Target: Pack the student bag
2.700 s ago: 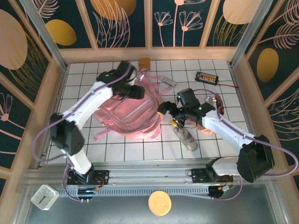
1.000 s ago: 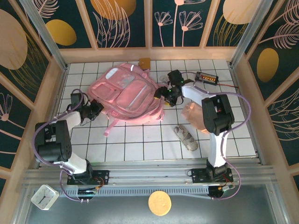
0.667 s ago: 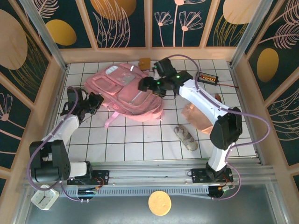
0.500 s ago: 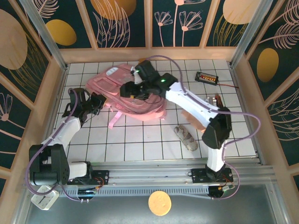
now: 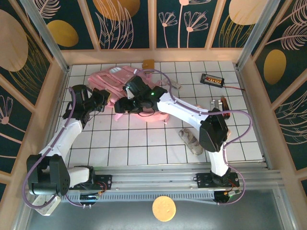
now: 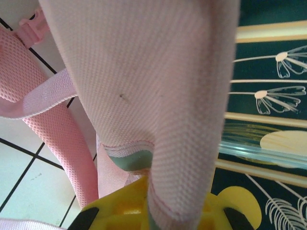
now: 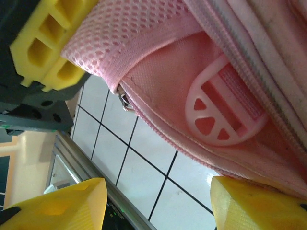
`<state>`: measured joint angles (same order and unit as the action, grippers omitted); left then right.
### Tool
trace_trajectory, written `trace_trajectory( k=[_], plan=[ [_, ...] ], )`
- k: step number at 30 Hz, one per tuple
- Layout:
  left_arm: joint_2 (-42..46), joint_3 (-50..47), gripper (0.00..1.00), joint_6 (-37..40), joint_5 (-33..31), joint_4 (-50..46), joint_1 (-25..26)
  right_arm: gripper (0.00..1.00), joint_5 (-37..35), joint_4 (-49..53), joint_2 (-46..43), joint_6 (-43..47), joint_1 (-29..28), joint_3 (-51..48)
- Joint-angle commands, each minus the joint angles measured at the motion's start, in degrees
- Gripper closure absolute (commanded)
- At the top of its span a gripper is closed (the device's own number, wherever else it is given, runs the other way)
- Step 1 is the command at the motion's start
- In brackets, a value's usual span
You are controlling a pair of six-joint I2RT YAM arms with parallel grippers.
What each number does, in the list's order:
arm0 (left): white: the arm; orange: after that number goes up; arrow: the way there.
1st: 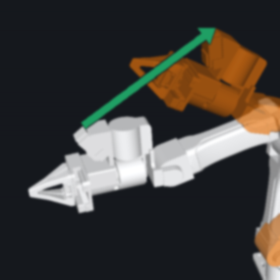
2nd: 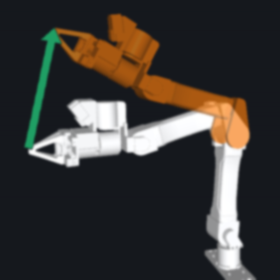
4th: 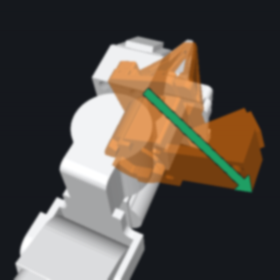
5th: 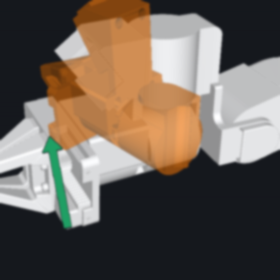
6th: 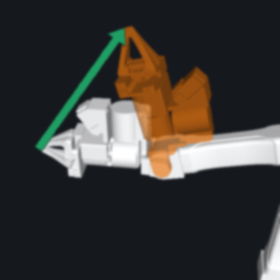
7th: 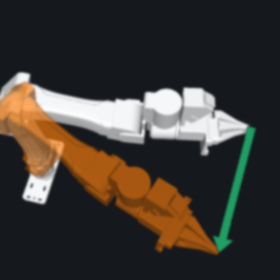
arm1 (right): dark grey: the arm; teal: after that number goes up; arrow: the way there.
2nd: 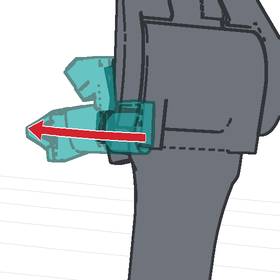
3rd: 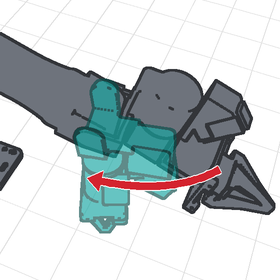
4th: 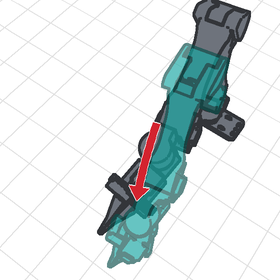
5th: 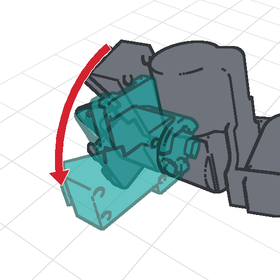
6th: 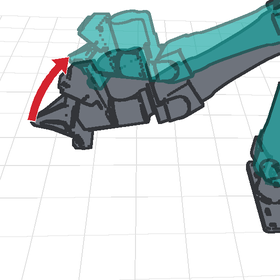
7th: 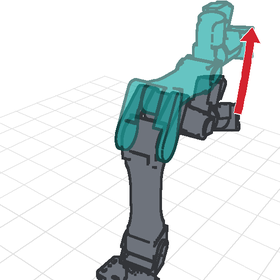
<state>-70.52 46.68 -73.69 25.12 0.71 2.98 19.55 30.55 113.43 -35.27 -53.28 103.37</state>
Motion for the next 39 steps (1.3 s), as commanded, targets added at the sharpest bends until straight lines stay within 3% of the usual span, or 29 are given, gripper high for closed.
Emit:
trace_trajectory(
  k=[1, 8, 13, 16, 20, 28, 32, 36, 39],
  plan=[
    [3.31, 2.28, 1.0, -8.15, 0.91, 7.47, 0.42, 0.41, -1.23, -6.13, -0.6, -2.68, 0.13, -0.58],
    [4.13, 2.69, 1.0, -12.67, -4.14, 9.24, 2.59, 0.39, 0.4, -14.85, -3.94, -7.7, 0.01, -3.4],
    [4.8, 2.77, 1.0, -15.93, -9.12, 11.61, 3.5, 0.24, 4.51, -24.47, -11.52, -16.64, 2.22, -16.7],
    [4.6, 3.9, 1.0, -15.82, -9.83, 11.34, 3.52, 0.24, 9.35, -32.66, -14.08, -22.93, 4.78, -26.87],
    [4.9, 3.59, 1.0, -16.04, -7.77, 11.51, 3.52, 0.24, 7.52, -35.43, -17.36, -24.19, 7.92, -35.23],
    [11.63, -2.12, 1.0, -17.78, -8.74, 9.78, 5.62, 0.24, 3.19, -29.45, -17.54, -13.93, 16.87, -33.06],
    [11.89, -2.84, 1.0, -18.83, -10.67, 10.06, 8.65, 0.24, 5.01, -28.4, -17.33, -13.37, 19.57, -31.02],
    [9.47, -1.51, 1.0, -20.44, -12.1, 12.47, 11.76, 0.27, 5.72, -25.24, -21.07, -13.66, 15.56, -28.7],
    [6.91, 0.62, 1.0, -20.92, -12.33, 13.82, 12.95, 0.27, 6.74, -28.75, -23.48, -14.92, 10.5, -31.38]
  ],
)
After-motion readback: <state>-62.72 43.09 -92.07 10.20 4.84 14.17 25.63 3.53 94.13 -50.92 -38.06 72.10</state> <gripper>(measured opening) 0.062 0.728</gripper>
